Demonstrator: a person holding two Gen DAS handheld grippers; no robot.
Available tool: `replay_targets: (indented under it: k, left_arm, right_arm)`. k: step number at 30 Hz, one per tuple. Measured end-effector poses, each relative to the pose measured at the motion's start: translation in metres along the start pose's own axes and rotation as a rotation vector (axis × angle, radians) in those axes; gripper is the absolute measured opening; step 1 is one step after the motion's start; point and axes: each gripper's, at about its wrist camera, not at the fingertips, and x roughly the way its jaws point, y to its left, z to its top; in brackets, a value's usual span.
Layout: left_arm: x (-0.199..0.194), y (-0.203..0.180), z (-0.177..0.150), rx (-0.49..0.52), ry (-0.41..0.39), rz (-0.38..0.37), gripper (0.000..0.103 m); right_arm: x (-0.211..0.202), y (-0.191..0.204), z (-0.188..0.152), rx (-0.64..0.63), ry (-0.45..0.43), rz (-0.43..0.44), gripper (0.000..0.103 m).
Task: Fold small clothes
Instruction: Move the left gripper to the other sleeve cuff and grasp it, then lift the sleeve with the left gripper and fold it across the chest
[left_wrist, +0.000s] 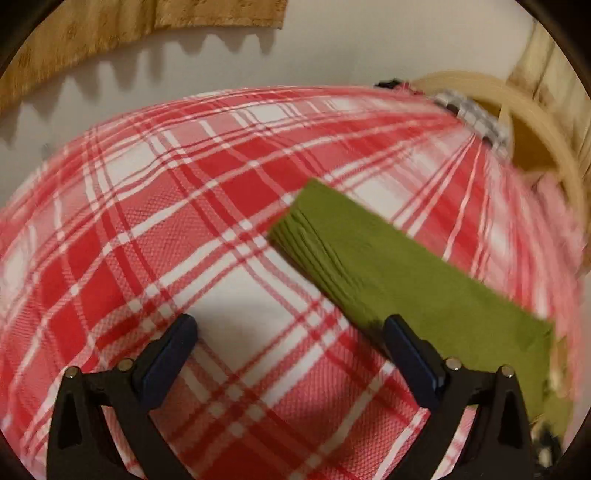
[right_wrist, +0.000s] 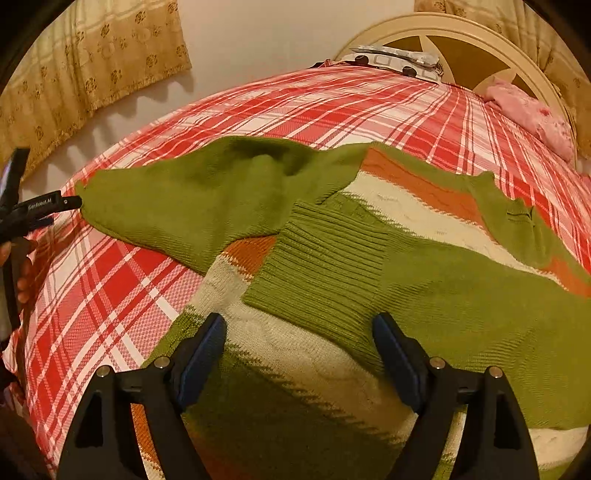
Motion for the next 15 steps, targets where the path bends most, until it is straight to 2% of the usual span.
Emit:
replay_targets:
  k: [3,7,10,11,13,15]
  left_arm:
    - [-0.002,0.0,-0.003,-0.026,0.012,-0.042,0.102]
    - [0.001,-0.002,-0.01,-0.03,-0.012,-0.019,0.103]
    - [0.004,-0.003,0.0,-0.063,-0.038,-0.02,0.101]
    - [0.005,-0.003,0.003,-0.072,-0.043,-0.016,0.098]
    - [0.006,-0.008,0.009,-0.061,-0.078,-0.016,0.085]
    - [0.013,-0.013,0.015,-0.049,-0.064,-0.027,0.081]
  right_arm:
    - [0.002,0.005,0.001,-0.012,-0.003,-0.021,0.083]
    - [0.001,0.002,0.001,-0.002,-0.01,-0.012,0.084]
    - [0.0,0.001,0.0,0.001,-0.015,-0.015,0.084]
    - [0.0,0.002,-0.001,0.0,-0.016,-0.018,0.084]
    - [-0.001,0.002,-0.001,0.002,-0.019,-0.019,0.084]
    - [0.0,0.002,-0.001,0.003,-0.02,-0.02,0.084]
